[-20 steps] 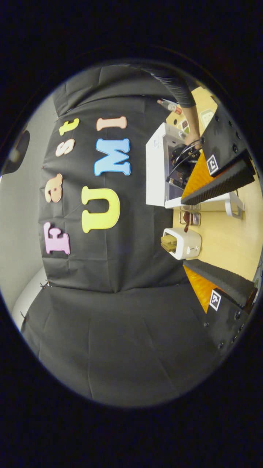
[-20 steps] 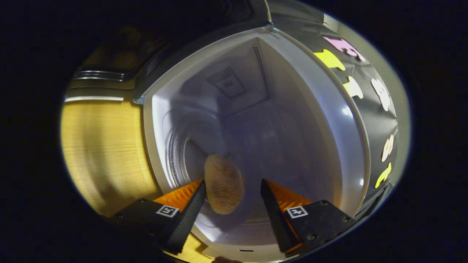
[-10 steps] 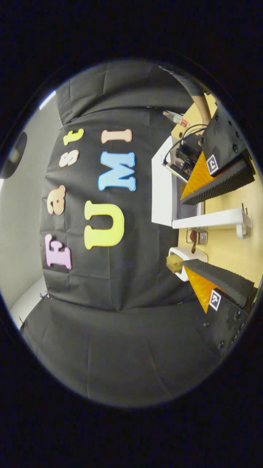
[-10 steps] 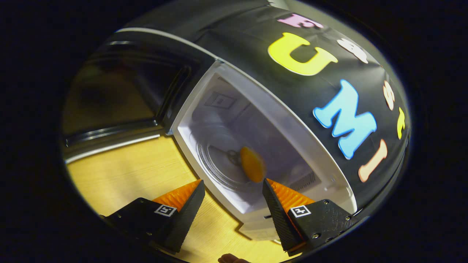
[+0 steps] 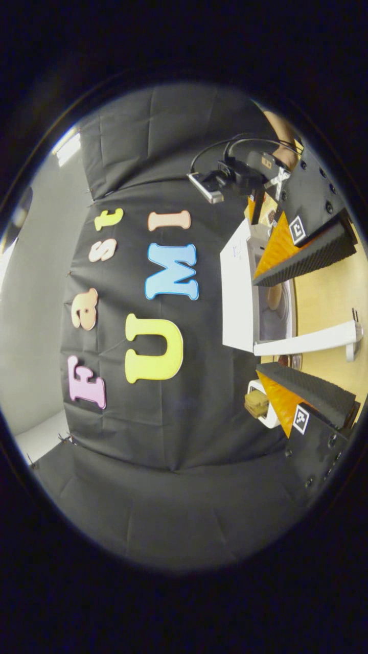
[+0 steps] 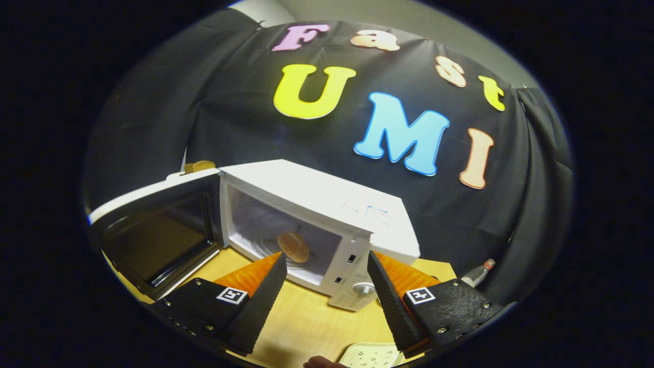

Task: Open the microwave oven with the left hand, put the food in, and close the microwave oven.

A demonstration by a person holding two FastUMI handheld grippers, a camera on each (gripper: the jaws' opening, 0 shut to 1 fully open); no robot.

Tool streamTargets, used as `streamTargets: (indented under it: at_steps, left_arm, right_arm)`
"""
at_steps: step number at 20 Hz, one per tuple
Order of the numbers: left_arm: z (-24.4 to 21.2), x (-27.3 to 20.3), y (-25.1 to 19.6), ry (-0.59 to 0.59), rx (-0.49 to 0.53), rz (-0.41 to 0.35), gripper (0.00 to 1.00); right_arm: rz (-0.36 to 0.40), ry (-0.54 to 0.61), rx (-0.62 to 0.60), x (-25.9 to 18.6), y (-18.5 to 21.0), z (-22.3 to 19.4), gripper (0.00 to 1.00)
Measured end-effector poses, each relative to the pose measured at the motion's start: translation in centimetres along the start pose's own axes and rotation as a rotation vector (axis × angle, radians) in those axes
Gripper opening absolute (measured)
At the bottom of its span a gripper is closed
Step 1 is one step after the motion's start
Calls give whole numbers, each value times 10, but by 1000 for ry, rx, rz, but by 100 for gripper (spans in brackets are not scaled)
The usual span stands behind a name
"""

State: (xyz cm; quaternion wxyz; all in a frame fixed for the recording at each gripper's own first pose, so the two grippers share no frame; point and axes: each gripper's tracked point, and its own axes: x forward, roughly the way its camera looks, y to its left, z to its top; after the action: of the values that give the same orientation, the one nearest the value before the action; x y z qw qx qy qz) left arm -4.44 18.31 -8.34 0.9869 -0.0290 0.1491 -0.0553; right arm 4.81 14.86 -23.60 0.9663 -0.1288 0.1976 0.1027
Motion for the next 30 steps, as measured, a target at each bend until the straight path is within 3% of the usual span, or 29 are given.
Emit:
streamTargets:
  at_steps: [8,13,16,20,22,24,25,26,30]
  left_arm:
    - [-1,14,-21,-17,-5,-48,98]
    - [7,14,-32,-53,99,-46,98]
    - [7,16,-48,-54,91,-69,95]
    - [12,22,-55,-67,32,-70,98]
    - [19,24,-48,-84,31,-44,61]
    - [19,18,-20,-93,32,55,24]
    - [19,13,-18,-80,12,45,5]
    - [6,14,-17,-52,-4,39,7]
    - [-49,-5,44,61,-27,143,7]
  right_arm:
    - [-128,-137,210,-86,-57,66,97]
    - [-168,-205,290,-127,-70,91,97]
    - [-212,-269,297,-151,-85,118,96]
    - [-209,-309,235,-158,-85,130,96]
    - [-200,-298,229,-155,-79,127,97]
    - [-188,-281,233,-152,-75,121,97]
    - [-184,-273,234,-151,-74,119,97]
    - [-180,-269,235,-147,-73,118,97]
    - [-172,-267,249,-140,-75,118,97]
